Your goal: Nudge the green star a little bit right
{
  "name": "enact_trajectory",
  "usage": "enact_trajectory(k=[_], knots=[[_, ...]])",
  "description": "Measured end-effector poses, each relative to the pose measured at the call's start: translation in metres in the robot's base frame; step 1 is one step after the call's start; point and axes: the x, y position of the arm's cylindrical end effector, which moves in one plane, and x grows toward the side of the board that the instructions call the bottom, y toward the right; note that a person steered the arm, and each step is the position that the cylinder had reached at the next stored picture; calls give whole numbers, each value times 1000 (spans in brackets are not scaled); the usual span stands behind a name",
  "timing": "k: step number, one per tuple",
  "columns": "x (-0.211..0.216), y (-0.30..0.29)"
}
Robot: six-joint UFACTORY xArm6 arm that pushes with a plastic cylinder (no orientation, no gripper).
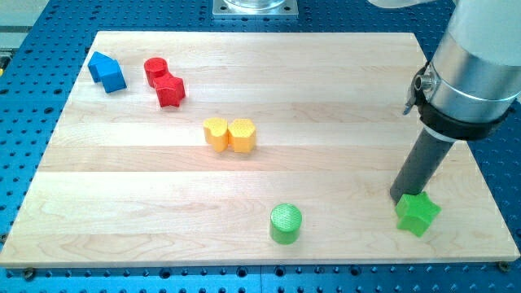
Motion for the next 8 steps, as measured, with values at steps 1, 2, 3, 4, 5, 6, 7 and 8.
enact_trajectory(k=[1, 2, 3, 4, 5, 6, 7, 8], knots=[[0, -2], [0, -84], [1, -105], [39, -57], [55, -22], [55, 6], [55, 24], [55, 8]])
